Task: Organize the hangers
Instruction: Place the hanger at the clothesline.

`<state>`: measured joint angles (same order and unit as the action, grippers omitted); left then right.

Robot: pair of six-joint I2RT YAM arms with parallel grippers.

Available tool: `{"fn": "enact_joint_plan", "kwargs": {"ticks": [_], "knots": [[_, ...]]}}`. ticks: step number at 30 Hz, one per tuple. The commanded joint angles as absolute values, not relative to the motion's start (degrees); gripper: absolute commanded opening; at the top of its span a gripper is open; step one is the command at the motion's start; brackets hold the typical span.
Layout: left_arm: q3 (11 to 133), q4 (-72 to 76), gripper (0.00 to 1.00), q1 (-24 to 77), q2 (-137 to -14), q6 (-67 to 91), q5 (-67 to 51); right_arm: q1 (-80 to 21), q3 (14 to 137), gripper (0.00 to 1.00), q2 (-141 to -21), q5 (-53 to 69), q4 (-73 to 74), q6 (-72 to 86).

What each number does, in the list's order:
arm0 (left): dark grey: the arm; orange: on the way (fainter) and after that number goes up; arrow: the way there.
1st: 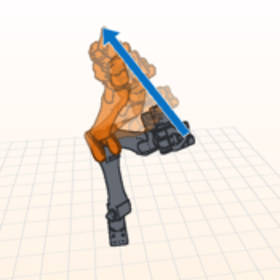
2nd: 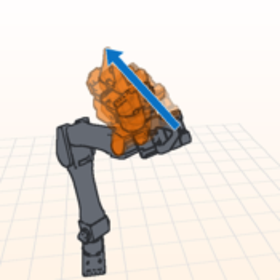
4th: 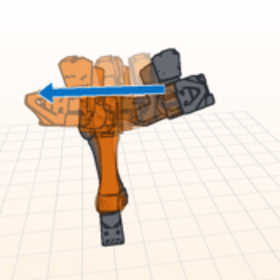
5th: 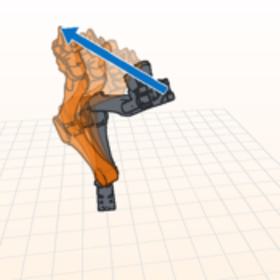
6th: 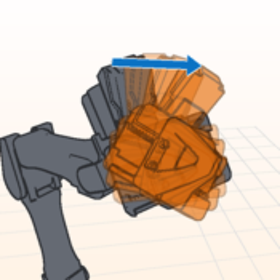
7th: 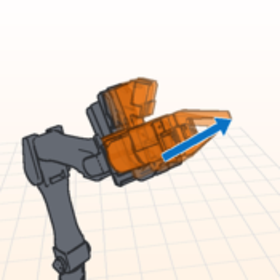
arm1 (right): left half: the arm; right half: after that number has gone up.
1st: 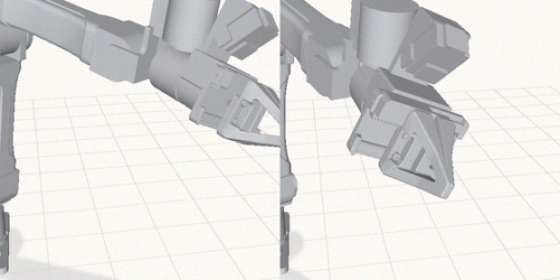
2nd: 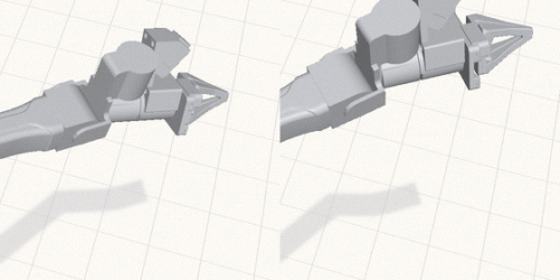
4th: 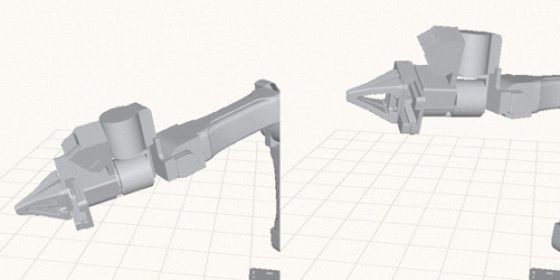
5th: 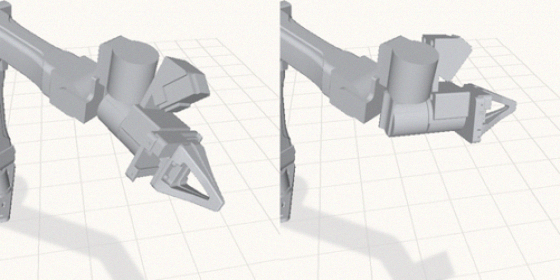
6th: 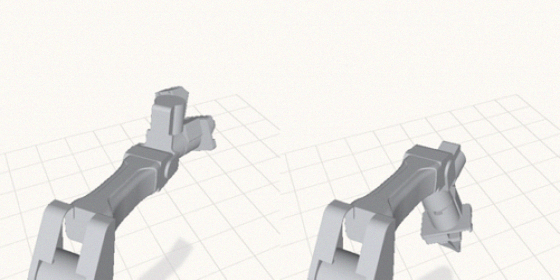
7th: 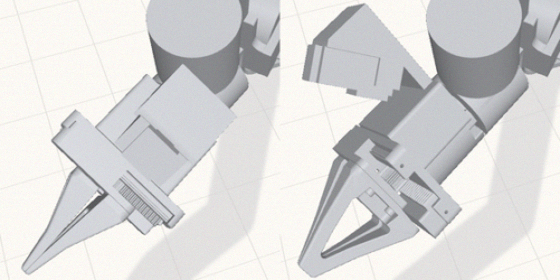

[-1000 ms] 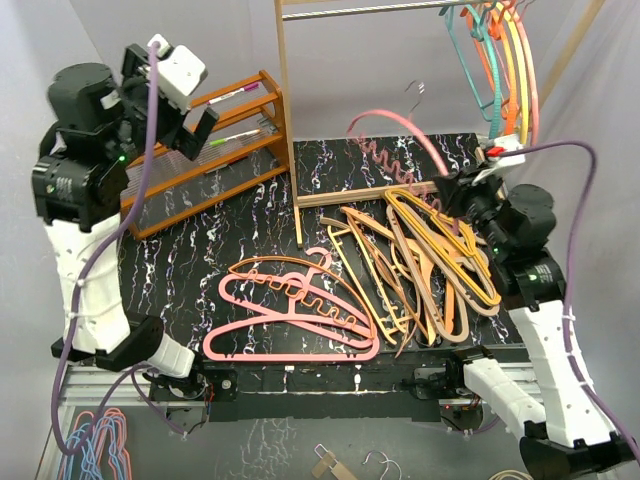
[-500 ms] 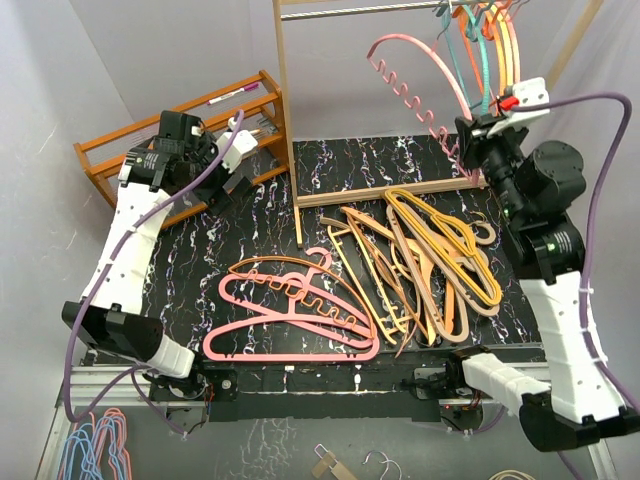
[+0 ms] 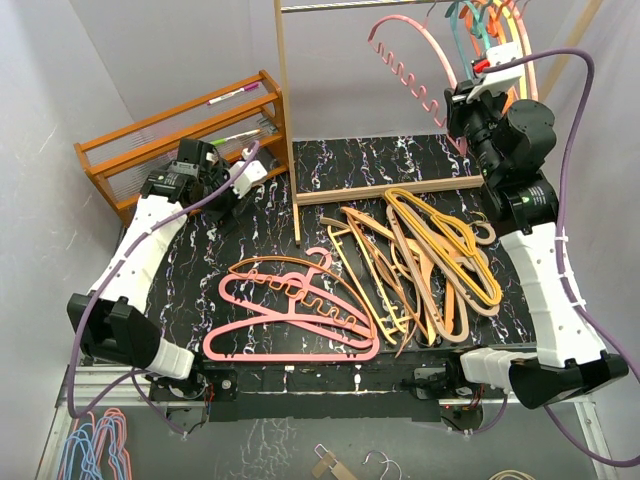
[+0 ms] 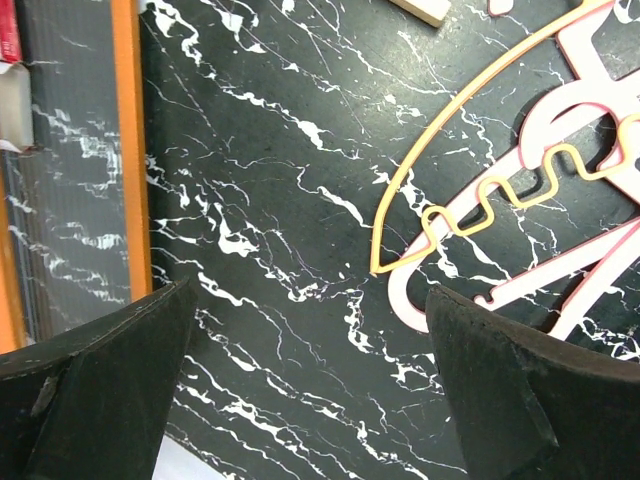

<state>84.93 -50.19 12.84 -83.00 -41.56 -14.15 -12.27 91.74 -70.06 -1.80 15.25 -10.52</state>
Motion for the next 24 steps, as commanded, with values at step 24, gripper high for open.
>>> {"fn": "enact_joint_plan", "kwargs": {"ticks": [24], "knots": [[79.96, -45.22, 0.97, 12.58, -94.17, -45.18, -19.68, -12.48, 92.90, 0.08, -67.67, -5.43, 2.55, -13.04]]}}
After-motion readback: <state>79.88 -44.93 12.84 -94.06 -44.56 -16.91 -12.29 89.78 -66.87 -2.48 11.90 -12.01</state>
